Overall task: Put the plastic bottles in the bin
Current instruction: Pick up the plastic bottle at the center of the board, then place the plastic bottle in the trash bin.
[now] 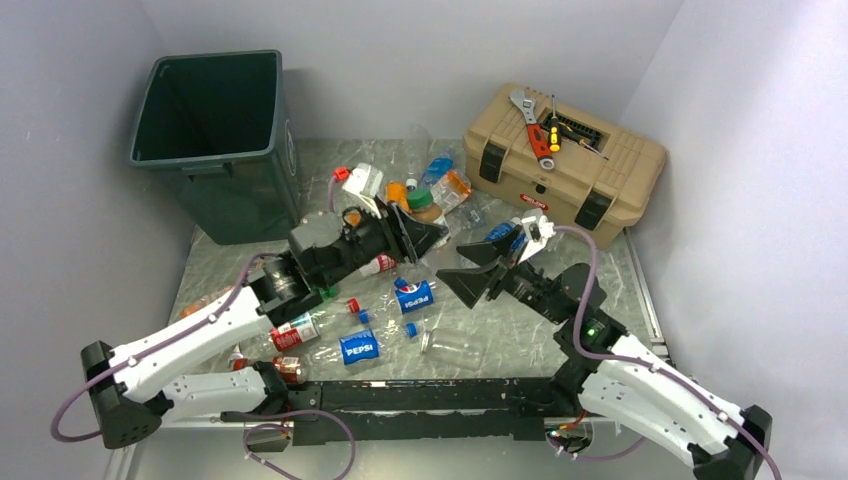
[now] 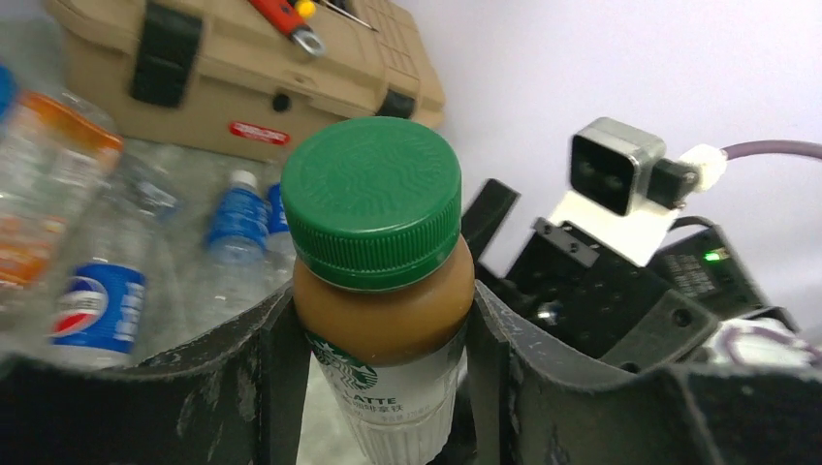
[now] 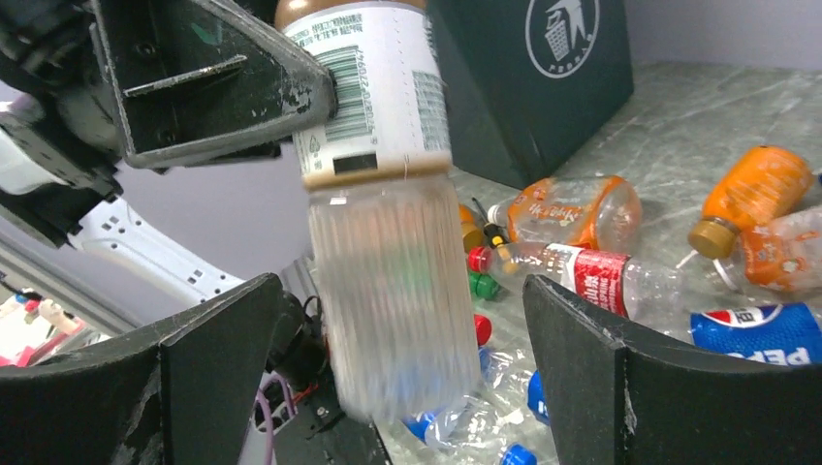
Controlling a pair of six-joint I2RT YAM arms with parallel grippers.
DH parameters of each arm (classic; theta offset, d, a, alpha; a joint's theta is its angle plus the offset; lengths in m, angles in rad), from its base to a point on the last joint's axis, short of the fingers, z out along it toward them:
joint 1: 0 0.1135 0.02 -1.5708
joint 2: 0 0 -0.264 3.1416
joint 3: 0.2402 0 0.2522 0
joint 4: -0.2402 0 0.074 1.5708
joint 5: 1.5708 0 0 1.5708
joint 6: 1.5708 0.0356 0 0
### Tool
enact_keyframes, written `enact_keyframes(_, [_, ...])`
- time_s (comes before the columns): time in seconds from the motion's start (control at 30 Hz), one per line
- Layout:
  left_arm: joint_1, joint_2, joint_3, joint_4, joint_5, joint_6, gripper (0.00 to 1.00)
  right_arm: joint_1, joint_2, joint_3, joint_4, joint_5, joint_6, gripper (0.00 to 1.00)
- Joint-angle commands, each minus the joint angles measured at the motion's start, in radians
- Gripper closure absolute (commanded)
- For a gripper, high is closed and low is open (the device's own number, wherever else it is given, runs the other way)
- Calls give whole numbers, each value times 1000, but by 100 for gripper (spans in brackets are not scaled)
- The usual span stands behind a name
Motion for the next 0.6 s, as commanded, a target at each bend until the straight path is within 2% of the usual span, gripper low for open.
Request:
enact_keyframes(0.0, [3, -59, 302, -299, -185, 304, 92, 4, -67, 163, -289, 80, -64, 0])
enact_keyframes(0.07, [3, -40, 461, -472, -318, 425, 98, 4, -102, 197, -428, 150, -70, 0])
enact_keyframes(0.13, [3, -22, 589, -563, -445, 534, 99, 4, -142, 197, -497, 258, -22, 0])
enact_keyframes(0.2, [4, -6, 685, -589, -568, 641, 100, 3, -183, 162, -518, 342, 15, 0])
enact_keyframes(0.37, [10, 85, 876, -583, -827, 941, 100, 3, -190, 119, -533, 309, 28, 0])
enact_keyframes(0.57, [115, 174, 1025, -538, -889, 1054, 100, 3, -194, 47, -511, 301, 53, 0])
